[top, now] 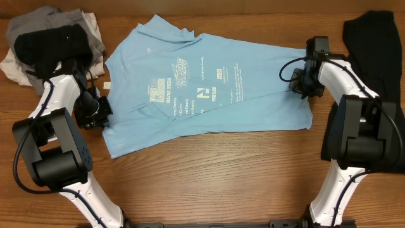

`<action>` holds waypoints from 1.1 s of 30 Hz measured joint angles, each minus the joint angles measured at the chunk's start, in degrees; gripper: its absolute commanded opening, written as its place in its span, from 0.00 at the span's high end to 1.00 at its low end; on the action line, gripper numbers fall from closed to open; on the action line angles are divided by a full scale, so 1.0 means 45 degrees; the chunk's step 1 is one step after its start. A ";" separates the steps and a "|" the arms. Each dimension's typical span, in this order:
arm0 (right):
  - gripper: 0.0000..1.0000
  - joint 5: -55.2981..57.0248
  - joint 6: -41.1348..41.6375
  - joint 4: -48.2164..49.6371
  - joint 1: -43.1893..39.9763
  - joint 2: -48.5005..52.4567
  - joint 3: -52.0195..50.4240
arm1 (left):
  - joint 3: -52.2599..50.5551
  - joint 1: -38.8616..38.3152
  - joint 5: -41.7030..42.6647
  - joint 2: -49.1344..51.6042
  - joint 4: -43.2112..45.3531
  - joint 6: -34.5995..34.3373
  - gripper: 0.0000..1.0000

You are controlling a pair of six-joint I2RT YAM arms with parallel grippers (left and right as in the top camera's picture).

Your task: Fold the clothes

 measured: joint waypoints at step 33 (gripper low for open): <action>0.96 -0.0005 0.0355 -0.0398 0.0000 0.0000 0.0053 | 0.1005 0.0000 -0.0044 0.0000 -0.1243 -0.0039 0.96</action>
